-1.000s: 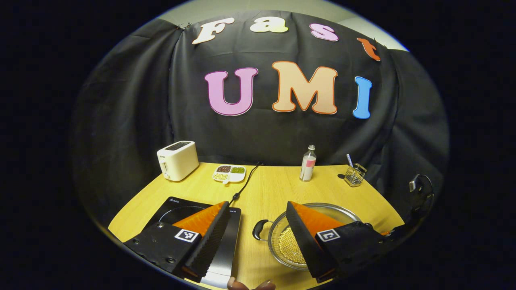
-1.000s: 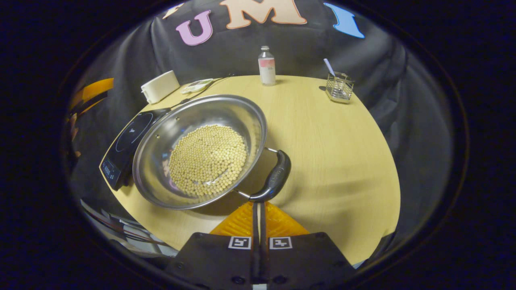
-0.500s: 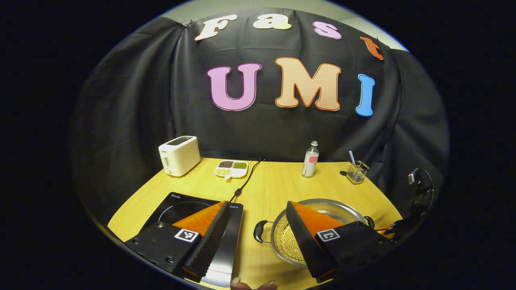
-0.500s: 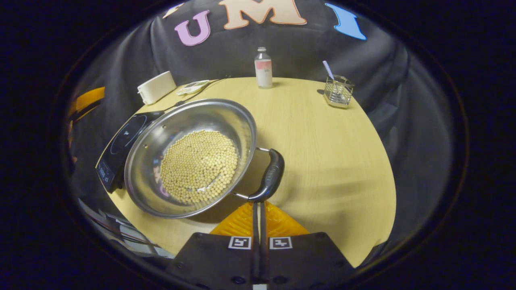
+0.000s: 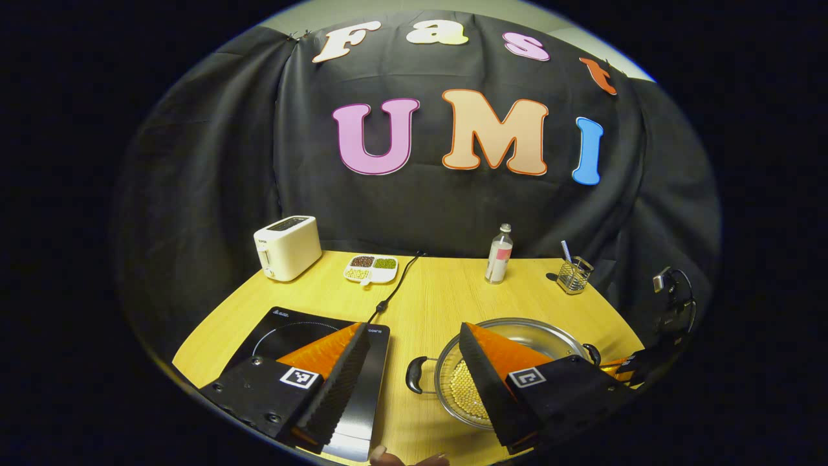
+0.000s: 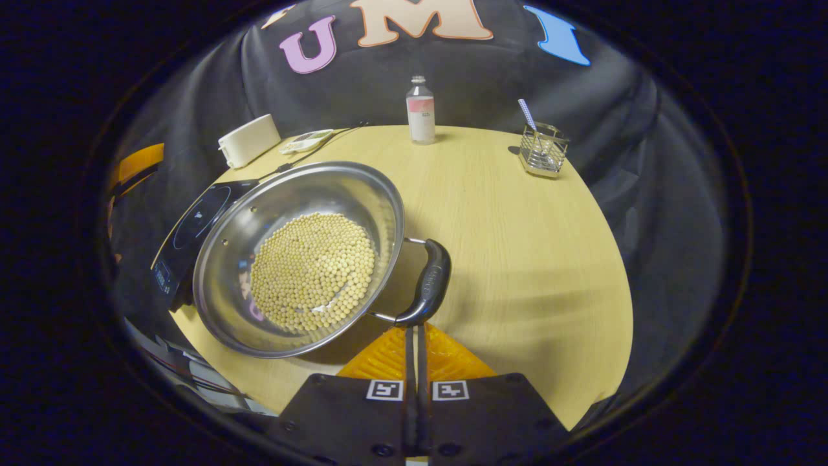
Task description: First push the handle of the pot to place it horizontally, then grasp the pot with both hands and set it on the induction cooktop.
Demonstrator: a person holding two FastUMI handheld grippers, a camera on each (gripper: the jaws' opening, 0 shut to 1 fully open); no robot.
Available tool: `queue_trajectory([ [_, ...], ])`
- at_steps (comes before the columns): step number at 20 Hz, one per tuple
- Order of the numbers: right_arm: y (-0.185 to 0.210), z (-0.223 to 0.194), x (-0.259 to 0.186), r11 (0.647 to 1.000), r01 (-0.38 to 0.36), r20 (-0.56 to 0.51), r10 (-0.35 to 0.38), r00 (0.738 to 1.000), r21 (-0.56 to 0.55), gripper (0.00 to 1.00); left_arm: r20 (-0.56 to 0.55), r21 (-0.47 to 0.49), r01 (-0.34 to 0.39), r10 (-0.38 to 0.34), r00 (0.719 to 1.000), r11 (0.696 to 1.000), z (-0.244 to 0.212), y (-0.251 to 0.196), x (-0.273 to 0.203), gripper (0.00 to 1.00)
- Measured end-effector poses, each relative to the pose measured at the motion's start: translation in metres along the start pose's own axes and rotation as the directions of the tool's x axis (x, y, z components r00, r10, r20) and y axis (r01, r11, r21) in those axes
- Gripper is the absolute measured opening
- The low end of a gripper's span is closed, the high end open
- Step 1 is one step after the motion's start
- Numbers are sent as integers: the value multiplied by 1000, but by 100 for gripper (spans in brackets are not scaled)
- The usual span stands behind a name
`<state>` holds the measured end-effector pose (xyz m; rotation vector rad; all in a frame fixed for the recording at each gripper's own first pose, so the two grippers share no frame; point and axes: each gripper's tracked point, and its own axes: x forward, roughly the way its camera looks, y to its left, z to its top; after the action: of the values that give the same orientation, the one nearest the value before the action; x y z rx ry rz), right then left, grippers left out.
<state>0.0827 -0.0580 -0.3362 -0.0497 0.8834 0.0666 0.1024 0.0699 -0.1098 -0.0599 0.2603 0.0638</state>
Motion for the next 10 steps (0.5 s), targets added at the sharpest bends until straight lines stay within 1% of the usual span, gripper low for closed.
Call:
queue_trajectory([
  [6, -3, 1, -3, 1000, 13, 7, -13, 1000, 3, 2, -14, -14, -6, 6, 1000, 1000, -6, 5, 2, 91],
  [10, -15, 7, -12, 999, 53, 27, -53, 998, 4, 2, -35, -11, 9, -9, 999, 1000, -12, 4, 6, 93],
])
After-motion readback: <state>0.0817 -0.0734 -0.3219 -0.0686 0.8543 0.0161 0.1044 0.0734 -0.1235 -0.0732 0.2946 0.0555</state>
